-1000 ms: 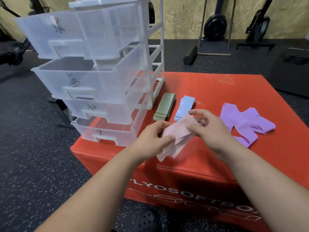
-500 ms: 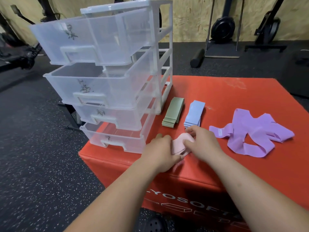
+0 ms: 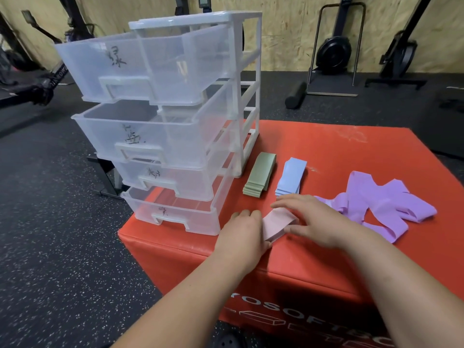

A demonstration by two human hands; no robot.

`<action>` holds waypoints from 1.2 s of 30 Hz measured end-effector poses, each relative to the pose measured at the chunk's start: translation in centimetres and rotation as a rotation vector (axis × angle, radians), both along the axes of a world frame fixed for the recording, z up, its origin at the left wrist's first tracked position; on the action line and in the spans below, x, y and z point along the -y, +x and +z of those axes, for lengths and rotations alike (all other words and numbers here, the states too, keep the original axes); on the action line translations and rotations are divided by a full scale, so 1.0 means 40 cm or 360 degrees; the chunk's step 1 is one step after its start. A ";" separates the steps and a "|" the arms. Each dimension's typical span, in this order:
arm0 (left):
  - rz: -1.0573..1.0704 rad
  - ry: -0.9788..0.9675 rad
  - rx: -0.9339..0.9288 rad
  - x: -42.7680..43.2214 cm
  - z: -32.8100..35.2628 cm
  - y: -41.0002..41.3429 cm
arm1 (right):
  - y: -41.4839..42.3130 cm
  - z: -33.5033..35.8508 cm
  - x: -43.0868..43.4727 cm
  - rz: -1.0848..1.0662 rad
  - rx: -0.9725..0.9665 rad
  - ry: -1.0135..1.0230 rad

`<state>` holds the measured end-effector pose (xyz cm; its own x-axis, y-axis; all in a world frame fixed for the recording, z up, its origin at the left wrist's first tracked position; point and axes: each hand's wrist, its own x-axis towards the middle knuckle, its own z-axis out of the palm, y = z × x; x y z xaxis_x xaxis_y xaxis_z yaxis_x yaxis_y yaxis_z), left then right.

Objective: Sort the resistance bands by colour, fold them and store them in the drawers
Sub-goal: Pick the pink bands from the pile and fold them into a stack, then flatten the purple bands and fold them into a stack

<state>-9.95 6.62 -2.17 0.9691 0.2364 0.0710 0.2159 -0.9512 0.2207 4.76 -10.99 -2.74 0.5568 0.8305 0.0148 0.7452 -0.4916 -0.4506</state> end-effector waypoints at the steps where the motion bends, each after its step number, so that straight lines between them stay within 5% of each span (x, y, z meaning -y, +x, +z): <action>1: 0.0003 0.0007 0.0005 0.001 0.000 -0.001 | 0.006 -0.005 -0.005 0.0020 0.0043 -0.0055; 11: -0.0004 -0.0011 -0.0069 0.002 0.018 0.009 | 0.006 0.020 0.023 -0.0051 0.0132 0.0005; 18: -0.0121 -0.0242 0.0075 0.046 0.054 0.060 | -0.025 0.080 0.226 -0.0531 0.0040 0.0189; 25: -0.0260 -0.0365 0.0192 0.192 0.055 0.133 | -0.030 0.092 0.424 -0.0930 0.0001 0.0009; 36: -0.0369 -0.0425 0.0233 0.326 0.025 0.237 | 0.024 0.031 0.505 -0.0822 0.0188 -0.0325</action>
<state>-0.47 -6.43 -1.18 0.9832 0.0407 0.1780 -0.0506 -0.8759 0.4797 5.71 -31.19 -1.48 0.8958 0.4433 -0.0308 0.4244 -0.8740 -0.2365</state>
